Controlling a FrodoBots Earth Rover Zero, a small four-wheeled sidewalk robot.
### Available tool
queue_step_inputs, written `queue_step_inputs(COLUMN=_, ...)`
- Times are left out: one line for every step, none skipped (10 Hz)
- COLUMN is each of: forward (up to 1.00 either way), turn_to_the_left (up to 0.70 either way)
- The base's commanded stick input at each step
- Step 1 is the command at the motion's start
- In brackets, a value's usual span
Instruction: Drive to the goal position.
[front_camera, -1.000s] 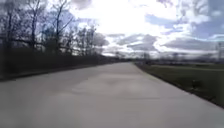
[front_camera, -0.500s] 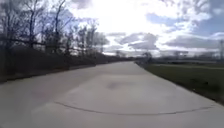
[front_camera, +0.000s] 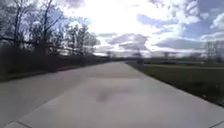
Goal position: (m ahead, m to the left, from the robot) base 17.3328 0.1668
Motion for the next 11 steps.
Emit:
queue_step_inputs(forward=1.00, turn_to_the_left=0.00)
queue_step_inputs(forward=1.00, turn_to_the_left=0.00)
queue_step_inputs(forward=1.00, turn_to_the_left=0.00)
queue_step_inputs(forward=1.00, turn_to_the_left=0.00)
queue_step_inputs(forward=1.00, turn_to_the_left=0.00)
queue_step_inputs(forward=1.00, turn_to_the_left=-0.01)
queue_step_inputs(forward=1.00, turn_to_the_left=-0.09)
queue_step_inputs(forward=1.00, turn_to_the_left=-0.16)
queue_step_inputs(forward=1.00, turn_to_the_left=-0.18)
queue_step_inputs(forward=1.00, turn_to_the_left=0.00)
queue_step_inputs(forward=1.00, turn_to_the_left=0.00)
